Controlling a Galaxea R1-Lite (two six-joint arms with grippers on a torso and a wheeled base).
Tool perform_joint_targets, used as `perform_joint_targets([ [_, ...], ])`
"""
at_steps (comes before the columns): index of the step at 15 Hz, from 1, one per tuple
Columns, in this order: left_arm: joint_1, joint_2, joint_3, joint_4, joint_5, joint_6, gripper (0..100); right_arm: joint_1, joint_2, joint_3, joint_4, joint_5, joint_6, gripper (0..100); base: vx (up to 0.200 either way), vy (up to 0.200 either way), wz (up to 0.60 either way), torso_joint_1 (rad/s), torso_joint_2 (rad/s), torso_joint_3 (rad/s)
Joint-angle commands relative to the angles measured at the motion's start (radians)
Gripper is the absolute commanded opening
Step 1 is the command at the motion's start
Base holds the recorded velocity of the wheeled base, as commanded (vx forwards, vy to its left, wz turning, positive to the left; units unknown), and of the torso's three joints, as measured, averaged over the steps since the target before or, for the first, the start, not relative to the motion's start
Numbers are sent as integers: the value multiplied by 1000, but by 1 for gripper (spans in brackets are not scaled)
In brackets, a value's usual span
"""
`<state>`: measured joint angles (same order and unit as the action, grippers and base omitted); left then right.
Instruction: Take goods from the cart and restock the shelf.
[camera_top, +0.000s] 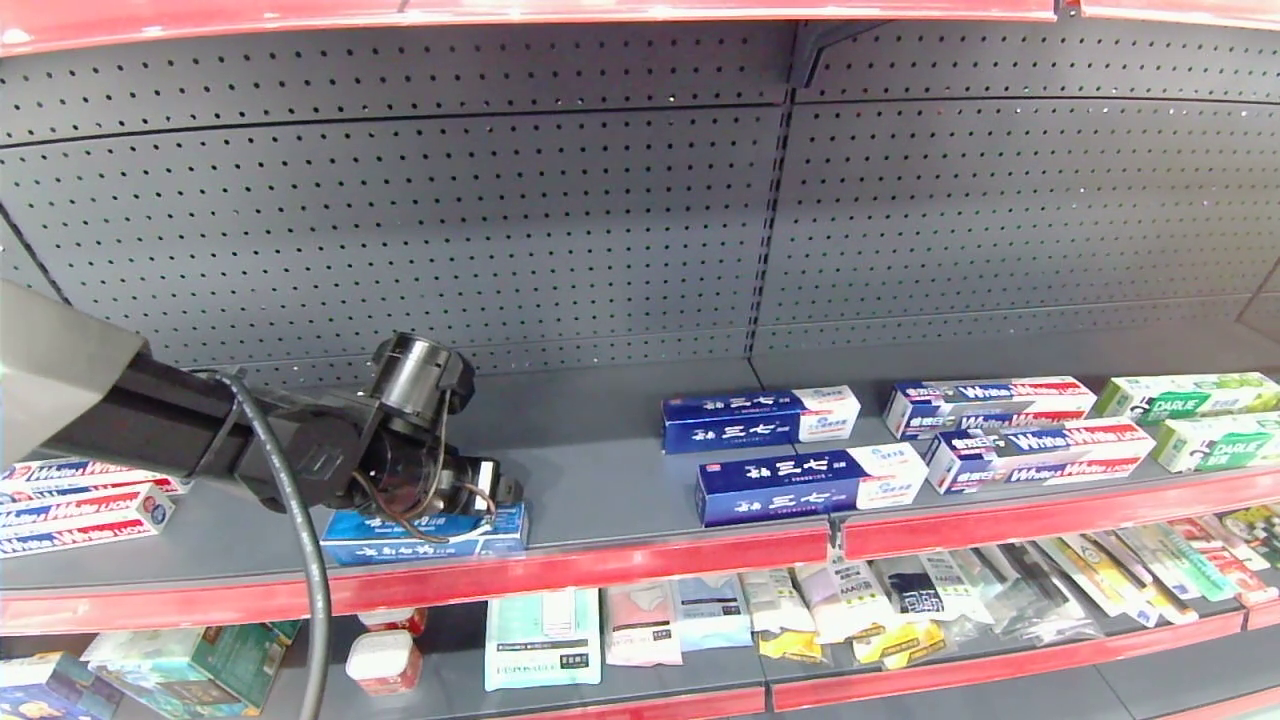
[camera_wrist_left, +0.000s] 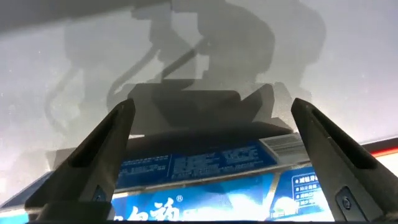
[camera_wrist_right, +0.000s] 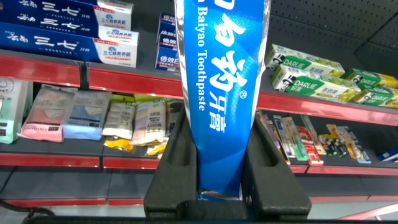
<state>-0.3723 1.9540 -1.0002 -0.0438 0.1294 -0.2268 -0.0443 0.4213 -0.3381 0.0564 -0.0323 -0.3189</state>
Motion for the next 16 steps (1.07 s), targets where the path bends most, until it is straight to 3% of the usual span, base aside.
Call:
perform_joint_targets([
  [1,1,0,0,1,3,0,100,0,1,2,0,0,0,0,0,0,0,0,0,0],
  [13,13,14,-6,7,10,-9,100,0,-15,21,2,0,0,0,0,0,0,0,0,0],
  [16,15,29,-61,21,15,-22,100,0,-27,27,3,0,0,0,0,0,0,0,0,0],
])
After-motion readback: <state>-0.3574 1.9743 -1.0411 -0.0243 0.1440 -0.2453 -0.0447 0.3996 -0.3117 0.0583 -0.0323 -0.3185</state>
